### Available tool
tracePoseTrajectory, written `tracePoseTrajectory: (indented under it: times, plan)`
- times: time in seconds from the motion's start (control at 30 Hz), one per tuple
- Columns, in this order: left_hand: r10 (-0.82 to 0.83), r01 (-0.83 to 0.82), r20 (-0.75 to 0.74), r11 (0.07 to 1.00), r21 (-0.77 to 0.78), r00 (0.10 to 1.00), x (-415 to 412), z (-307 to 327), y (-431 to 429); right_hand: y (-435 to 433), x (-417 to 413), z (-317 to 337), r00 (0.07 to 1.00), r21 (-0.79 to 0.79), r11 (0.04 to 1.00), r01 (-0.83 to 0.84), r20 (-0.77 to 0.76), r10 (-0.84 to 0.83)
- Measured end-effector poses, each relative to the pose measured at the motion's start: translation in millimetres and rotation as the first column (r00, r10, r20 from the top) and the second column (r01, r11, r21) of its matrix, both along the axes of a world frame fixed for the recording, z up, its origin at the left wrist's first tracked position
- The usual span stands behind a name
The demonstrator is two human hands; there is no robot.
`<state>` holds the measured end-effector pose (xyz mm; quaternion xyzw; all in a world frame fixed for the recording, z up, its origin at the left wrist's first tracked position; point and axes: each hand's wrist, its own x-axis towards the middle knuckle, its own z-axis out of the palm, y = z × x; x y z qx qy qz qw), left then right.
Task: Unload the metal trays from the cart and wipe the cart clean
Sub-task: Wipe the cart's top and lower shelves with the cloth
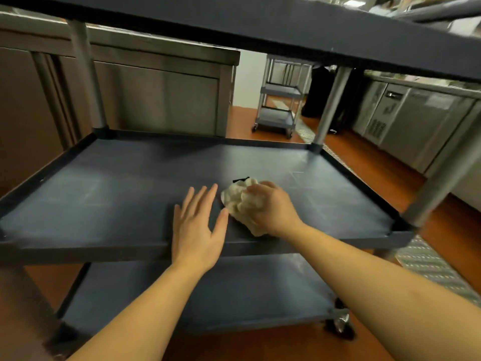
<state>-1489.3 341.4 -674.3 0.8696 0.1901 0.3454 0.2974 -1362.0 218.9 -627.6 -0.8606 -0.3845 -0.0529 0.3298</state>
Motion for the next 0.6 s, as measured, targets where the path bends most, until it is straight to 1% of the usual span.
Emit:
tracePoseTrajectory:
  times: [0.07,0.1,0.13,0.17,0.2,0.23,0.27,0.3,0.33,0.43,0.53,0.57,0.6]
  plan:
    - [0.017,-0.016,-0.022,1.0,0.02,1.0,0,-1,0,-25,16,1,0.996,-0.03,0.998,0.053,0.079,-0.051]
    - [0.018,-0.018,-0.029,1.0,0.017,0.999,1,0,-1,-40,28,2,0.988,-0.026,0.993,0.112,0.114,-0.108]
    - [0.019,-0.018,-0.04,1.0,0.007,0.999,2,2,-1,-55,42,4,0.975,-0.029,0.98,0.197,0.111,-0.193]
    - [0.021,-0.021,-0.055,1.0,-0.005,0.998,3,3,0,-70,55,6,0.956,-0.039,0.957,0.287,0.066,-0.284]
    - [0.026,-0.027,-0.072,1.0,-0.014,0.997,3,4,1,-86,69,8,0.929,-0.09,0.925,0.37,0.032,-0.369]
    - [0.032,-0.034,-0.09,0.999,-0.018,0.995,3,4,2,-101,81,8,0.905,-0.146,0.893,0.426,0.042,-0.424]
    - [0.039,-0.042,-0.114,0.999,-0.018,0.993,4,4,3,-116,93,8,0.883,-0.196,0.861,0.468,0.088,-0.46]
    - [0.048,-0.05,-0.14,0.999,-0.015,0.989,5,4,3,-127,103,8,0.862,-0.216,0.835,0.507,0.118,-0.493]
    - [0.058,-0.061,-0.165,0.998,-0.01,0.985,6,4,3,-136,109,8,0.842,-0.206,0.816,0.54,0.109,-0.529]
    - [0.088,-0.091,-0.214,0.996,-0.007,0.973,11,8,3,-147,130,4,0.808,-0.18,0.79,0.586,0.07,-0.584]
    - [0.053,-0.053,-0.204,0.999,0.003,0.977,13,10,-1,-143,152,3,0.814,-0.172,0.796,0.58,0.092,-0.573]
    - [0.022,-0.027,-0.195,0.999,-0.02,0.981,15,11,-4,-140,160,3,0.818,-0.177,0.798,0.575,0.112,-0.565]
    - [-0.011,-0.003,-0.181,0.997,-0.077,0.983,17,12,-6,-135,169,3,0.819,-0.187,0.797,0.574,0.126,-0.56]
